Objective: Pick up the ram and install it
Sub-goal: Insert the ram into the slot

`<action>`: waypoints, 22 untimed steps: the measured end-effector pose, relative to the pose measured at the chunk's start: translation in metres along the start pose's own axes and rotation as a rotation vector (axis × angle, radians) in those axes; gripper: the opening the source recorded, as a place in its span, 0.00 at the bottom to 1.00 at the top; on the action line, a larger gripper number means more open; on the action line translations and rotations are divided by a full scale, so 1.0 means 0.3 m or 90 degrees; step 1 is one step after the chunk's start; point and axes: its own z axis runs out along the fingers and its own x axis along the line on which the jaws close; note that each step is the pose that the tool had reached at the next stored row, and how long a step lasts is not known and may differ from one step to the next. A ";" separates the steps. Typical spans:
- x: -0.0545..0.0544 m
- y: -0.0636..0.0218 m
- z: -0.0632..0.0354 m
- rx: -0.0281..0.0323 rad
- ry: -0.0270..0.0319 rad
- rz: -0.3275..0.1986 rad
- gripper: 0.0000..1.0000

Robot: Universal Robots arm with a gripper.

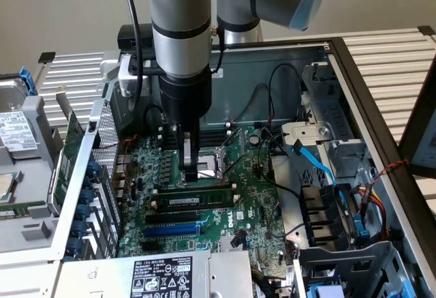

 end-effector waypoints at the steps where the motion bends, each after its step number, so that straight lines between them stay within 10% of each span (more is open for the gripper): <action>1: 0.006 -0.002 0.000 -0.0004 0.0000 0.000 0.10; 16: 0.044 -0.030 0.000 -0.0005 0.0001 0.000 0.10; 22: 0.045 -0.024 0.006 0.0071 -0.0002 0.000 0.10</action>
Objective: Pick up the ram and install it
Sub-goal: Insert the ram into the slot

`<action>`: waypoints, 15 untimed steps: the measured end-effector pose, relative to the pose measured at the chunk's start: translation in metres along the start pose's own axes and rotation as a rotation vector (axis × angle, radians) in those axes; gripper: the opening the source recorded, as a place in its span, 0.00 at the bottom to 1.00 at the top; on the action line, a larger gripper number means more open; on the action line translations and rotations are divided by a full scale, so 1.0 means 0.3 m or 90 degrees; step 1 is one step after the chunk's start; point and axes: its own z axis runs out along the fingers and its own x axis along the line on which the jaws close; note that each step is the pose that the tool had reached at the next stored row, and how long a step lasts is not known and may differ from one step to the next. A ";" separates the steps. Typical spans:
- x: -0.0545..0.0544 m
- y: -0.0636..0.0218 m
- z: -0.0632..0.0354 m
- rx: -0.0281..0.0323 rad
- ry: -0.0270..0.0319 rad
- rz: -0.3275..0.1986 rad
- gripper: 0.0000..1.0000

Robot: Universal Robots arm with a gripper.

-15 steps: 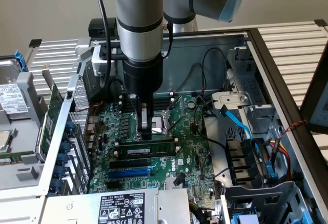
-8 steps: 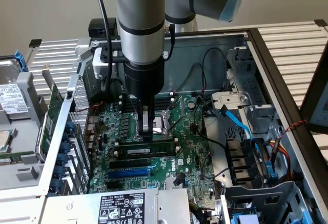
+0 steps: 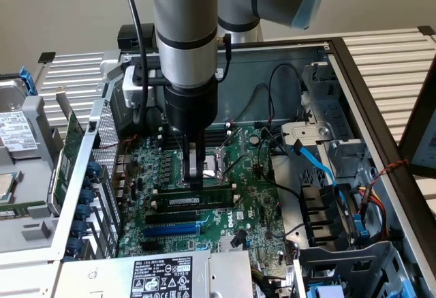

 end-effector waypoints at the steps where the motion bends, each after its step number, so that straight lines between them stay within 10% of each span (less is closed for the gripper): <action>1: 0.000 0.001 0.001 0.0021 -0.0001 0.000 0.10; 5: 0.000 0.008 0.007 0.0103 -0.0007 0.000 0.10; 15: 0.001 0.016 0.019 0.0157 -0.0076 0.000 0.10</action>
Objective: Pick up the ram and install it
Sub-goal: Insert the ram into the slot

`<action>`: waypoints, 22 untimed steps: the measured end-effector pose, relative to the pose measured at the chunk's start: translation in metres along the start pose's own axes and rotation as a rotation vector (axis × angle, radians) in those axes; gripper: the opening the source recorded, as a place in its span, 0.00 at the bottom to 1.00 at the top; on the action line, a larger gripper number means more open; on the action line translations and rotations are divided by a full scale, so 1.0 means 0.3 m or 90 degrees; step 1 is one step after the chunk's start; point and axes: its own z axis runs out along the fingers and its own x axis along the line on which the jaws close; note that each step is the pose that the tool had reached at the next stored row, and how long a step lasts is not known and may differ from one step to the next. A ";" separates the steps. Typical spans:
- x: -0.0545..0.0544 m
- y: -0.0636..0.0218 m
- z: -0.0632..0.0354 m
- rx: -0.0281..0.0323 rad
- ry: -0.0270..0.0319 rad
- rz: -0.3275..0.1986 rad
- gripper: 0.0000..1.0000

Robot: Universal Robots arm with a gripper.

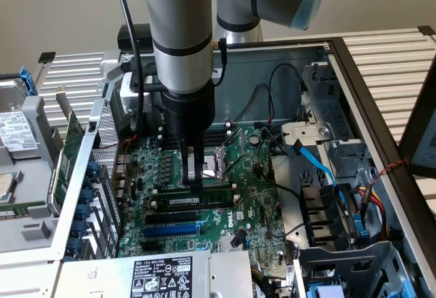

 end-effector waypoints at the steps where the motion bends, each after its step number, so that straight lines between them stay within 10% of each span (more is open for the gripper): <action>1: 0.000 0.000 0.002 0.0003 -0.0007 0.000 0.10; 22: 0.002 0.000 0.016 0.0014 -0.0021 0.000 0.10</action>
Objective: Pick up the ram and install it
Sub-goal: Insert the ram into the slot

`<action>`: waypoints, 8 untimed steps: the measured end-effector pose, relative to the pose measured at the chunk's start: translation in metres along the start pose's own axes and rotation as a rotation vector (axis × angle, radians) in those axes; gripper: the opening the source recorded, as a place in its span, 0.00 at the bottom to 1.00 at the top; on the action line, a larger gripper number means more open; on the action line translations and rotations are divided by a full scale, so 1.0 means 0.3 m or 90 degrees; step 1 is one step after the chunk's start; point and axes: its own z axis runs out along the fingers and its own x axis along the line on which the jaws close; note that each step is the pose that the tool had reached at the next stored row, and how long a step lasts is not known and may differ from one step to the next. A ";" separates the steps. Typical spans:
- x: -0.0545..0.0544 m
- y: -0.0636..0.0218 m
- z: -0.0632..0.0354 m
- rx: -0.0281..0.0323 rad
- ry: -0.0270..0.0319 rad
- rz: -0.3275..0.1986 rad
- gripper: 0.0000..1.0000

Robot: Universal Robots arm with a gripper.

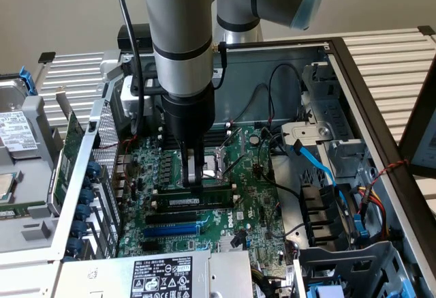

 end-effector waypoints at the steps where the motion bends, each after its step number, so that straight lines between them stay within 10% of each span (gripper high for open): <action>1: 0.000 0.000 0.001 0.0002 -0.0002 0.000 0.10; 8: 0.001 0.000 0.001 0.0001 -0.0001 0.000 0.10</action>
